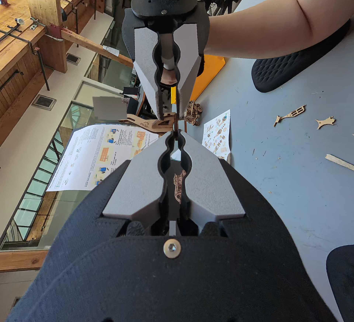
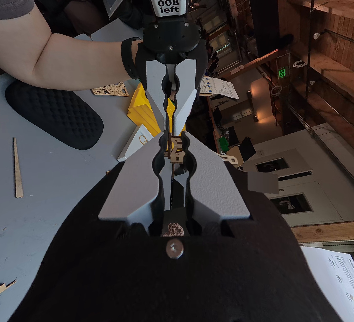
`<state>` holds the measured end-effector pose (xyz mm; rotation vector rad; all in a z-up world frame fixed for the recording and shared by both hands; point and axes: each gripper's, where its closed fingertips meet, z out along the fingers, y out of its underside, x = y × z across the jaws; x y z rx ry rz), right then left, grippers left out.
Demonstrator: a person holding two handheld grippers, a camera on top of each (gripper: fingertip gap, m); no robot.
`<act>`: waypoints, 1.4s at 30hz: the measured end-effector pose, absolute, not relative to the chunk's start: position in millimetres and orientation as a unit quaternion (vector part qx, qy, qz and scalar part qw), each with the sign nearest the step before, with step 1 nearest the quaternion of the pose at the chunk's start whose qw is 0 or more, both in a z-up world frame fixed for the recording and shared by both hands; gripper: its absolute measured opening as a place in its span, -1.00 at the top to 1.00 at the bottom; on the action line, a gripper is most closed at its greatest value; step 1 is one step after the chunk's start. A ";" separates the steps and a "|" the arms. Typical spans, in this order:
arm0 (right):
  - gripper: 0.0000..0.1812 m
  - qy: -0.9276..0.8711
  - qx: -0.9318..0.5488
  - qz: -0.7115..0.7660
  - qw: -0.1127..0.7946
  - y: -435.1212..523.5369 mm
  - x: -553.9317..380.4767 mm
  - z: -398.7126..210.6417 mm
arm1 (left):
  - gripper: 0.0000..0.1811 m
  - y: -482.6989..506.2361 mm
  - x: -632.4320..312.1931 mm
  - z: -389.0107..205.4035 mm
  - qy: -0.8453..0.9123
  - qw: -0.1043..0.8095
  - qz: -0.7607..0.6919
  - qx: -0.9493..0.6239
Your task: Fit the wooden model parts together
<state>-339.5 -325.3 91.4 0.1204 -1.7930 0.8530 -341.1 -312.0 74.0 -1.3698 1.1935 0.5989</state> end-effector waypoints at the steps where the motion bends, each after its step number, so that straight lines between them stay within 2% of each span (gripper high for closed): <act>1: 0.85 -0.757 0.050 0.363 0.542 -325.4 -338.4 91.8 | 0.99 -312.3 -339.7 74.1 0.512 0.577 0.255 -0.583; 13: 0.87 -0.777 0.048 0.373 0.504 -326.6 -328.7 85.8 | 0.99 -312.4 -333.4 69.6 0.539 0.558 0.289 -0.561; 20: 0.80 -0.795 0.048 0.279 0.537 -314.6 -335.2 73.5 | 1.00 -302.7 -340.4 61.4 0.532 0.519 0.327 -0.583; 26: 0.85 -0.799 0.045 0.219 0.559 -308.4 -339.9 68.6 | 0.99 -297.1 -345.4 58.5 0.526 0.501 0.349 -0.592; 31: 0.89 -0.805 0.037 0.210 0.554 -306.2 -341.1 65.3 | 1.00 -294.4 -346.8 57.0 0.525 0.488 0.368 -0.593; 42: 0.78 -0.801 -0.014 0.217 0.558 -300.9 -342.6 74.2 | 0.99 -292.2 -344.7 59.4 0.523 0.478 0.395 -0.585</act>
